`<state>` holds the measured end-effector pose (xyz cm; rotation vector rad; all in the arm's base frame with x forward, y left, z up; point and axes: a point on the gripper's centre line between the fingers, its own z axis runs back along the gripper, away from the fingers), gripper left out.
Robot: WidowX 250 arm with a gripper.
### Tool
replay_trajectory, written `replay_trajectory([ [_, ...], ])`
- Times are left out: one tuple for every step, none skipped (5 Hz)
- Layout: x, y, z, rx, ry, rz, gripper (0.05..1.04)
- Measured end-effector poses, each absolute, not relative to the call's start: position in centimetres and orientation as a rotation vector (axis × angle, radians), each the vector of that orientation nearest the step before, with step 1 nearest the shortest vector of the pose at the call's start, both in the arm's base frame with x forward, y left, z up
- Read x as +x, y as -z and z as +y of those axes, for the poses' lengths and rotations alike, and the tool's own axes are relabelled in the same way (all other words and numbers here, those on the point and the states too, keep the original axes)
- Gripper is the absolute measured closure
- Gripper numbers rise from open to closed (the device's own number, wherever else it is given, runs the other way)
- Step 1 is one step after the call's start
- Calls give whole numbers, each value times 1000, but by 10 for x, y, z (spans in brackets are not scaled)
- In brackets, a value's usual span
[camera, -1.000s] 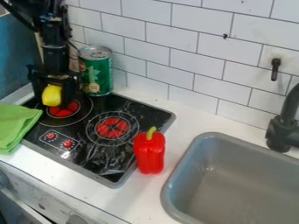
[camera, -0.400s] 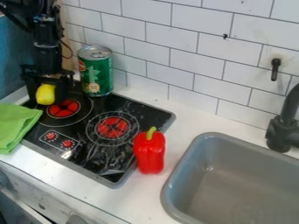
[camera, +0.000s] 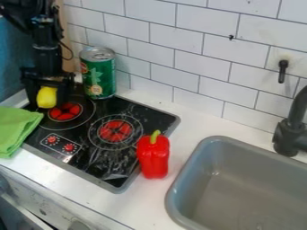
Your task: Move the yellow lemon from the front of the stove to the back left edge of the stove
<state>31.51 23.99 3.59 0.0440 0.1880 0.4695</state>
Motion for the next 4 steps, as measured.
replay_trajectory([
  [313,-35,239,45,-471,188,83],
  [309,-36,236,41,-466,184,83],
  [298,-39,231,25,-468,166,83],
  [287,-60,231,7,-493,107,83],
])
